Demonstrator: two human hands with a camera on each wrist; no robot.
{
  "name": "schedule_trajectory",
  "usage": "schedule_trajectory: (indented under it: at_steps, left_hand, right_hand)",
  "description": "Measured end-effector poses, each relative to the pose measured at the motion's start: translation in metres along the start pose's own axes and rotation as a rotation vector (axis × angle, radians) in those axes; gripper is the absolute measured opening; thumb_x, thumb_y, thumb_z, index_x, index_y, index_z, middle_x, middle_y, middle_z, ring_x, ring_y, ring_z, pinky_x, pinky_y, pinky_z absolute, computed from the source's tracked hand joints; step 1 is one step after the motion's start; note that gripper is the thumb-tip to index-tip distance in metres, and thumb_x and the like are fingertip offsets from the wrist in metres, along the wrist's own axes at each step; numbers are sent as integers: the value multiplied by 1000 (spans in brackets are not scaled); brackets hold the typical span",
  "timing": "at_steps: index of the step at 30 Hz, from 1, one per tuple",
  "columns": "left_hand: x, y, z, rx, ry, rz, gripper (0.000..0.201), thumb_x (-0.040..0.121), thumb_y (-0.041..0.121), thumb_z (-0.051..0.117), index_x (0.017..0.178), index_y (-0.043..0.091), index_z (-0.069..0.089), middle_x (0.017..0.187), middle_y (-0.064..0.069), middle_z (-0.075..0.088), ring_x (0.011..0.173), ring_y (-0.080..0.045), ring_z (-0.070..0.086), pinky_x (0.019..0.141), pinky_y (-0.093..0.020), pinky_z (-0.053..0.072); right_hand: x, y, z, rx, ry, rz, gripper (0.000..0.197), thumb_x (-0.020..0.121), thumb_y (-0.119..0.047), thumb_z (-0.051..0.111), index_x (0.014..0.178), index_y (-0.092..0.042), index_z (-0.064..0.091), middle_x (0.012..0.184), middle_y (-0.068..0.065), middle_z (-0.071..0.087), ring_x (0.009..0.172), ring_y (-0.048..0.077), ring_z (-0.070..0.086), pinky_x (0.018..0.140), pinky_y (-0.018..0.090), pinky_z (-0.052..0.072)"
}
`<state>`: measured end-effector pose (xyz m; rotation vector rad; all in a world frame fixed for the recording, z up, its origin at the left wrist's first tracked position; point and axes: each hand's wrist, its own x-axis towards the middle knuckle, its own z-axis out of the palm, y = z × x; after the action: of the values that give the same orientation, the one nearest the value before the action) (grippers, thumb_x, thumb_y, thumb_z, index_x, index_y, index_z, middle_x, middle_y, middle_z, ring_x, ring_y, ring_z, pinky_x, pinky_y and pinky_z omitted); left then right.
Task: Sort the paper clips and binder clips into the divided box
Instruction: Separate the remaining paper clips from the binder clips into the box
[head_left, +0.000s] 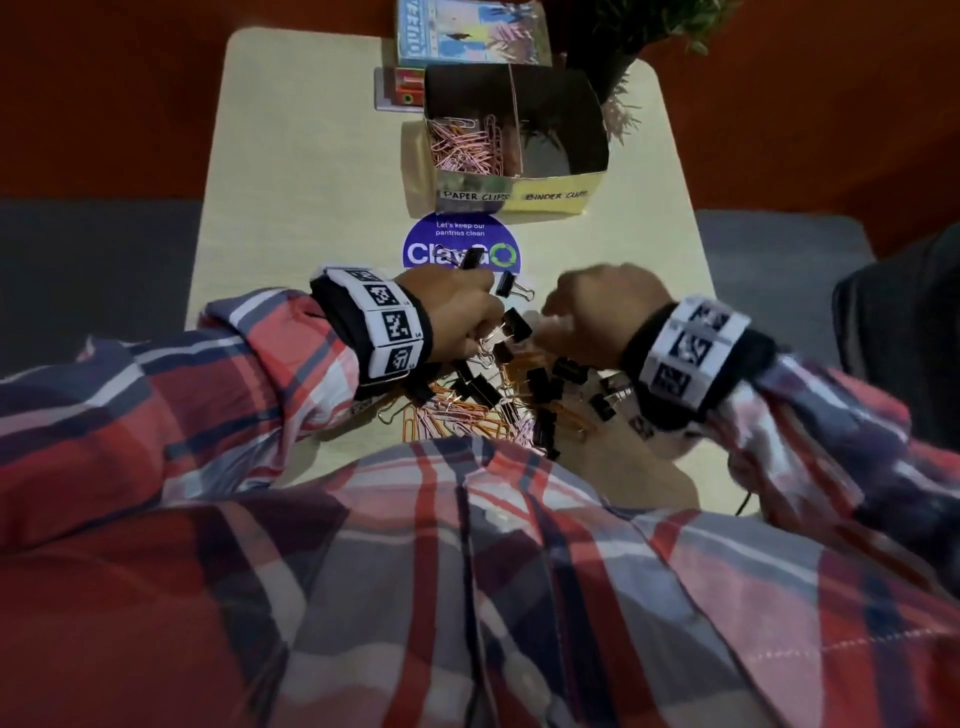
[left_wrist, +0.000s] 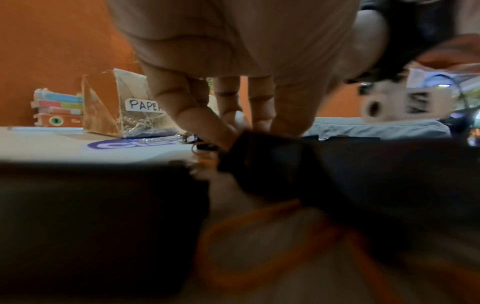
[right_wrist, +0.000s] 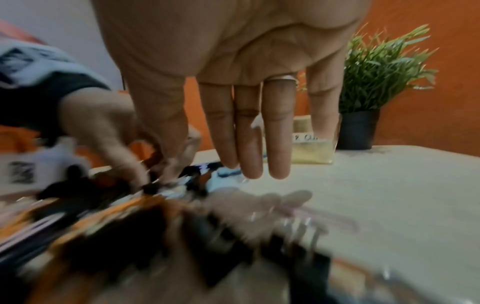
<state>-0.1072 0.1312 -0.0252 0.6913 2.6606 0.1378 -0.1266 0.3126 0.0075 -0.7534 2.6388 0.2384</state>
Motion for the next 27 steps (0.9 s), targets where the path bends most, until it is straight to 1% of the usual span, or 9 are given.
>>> schedule_trajectory:
  at_steps: [2,5,6,11,14,16,19,22,27]
  left_hand:
    - [1,0,0,12,-14,3,16,85,30,64,97,22,61,95,5,42,83,-18,48,67,-32,42]
    - [4,0,0,26,-30,-1,13,85,30,64,94,20,60,92,6,42,82,-17,48,66,-31,38]
    - [5,-1,0,20,-35,-3,12,85,29,64,91,19,60,91,5,43,83,-18,49,67,-31,37]
    - [5,-12,-2,-135,-19,-72,10,80,23,71,76,19,63,84,5,57,84,-17,54,67,-29,36]
    - [3,-19,-3,-243,0,-125,16,77,20,74,69,22,60,70,9,58,75,-13,53,66,-25,35]
    - [1,-23,-5,-302,5,-147,16,77,17,74,70,21,61,64,14,56,70,-11,54,66,-27,41]
    - [-3,-29,-7,-407,32,-170,10,79,15,74,76,14,65,65,13,60,65,-6,60,64,-23,47]
    - [-8,-37,-10,-517,81,-215,7,79,16,74,80,14,68,66,12,62,60,-1,59,54,-14,41]
    - [-13,-46,-34,-710,222,-256,7,82,12,71,86,9,67,75,0,68,60,-9,62,59,-20,54]
  right_hand:
    - [-12,-15,13,-46,-22,-13,47,87,-63,43,103,-27,68,100,0,63,90,28,63,71,29,44]
    - [-20,-31,25,-36,-5,-17,46,86,-62,44,116,-32,64,104,-4,59,95,22,65,97,39,40]
    - [-19,-34,26,-15,12,-11,43,89,-58,43,117,-32,62,105,-4,59,96,22,65,101,41,39]
    - [-13,-43,32,-4,38,26,33,94,-44,43,112,-26,64,107,-2,62,96,28,64,68,30,39]
    - [-11,-47,28,40,36,45,38,89,-52,44,109,-25,64,107,-2,63,97,28,63,69,30,41]
    - [-8,-49,25,26,34,41,38,89,-50,47,106,-22,66,108,0,65,97,28,64,69,29,41]
    - [-3,-50,20,-35,27,21,27,91,-34,53,106,-15,65,110,5,67,98,30,65,68,29,40]
    - [0,-50,17,-55,1,9,22,93,-25,50,103,-13,64,108,8,68,95,31,65,67,30,41]
    - [2,-51,12,-84,-13,-35,22,94,-26,48,104,-14,64,109,7,67,96,31,64,68,30,40]
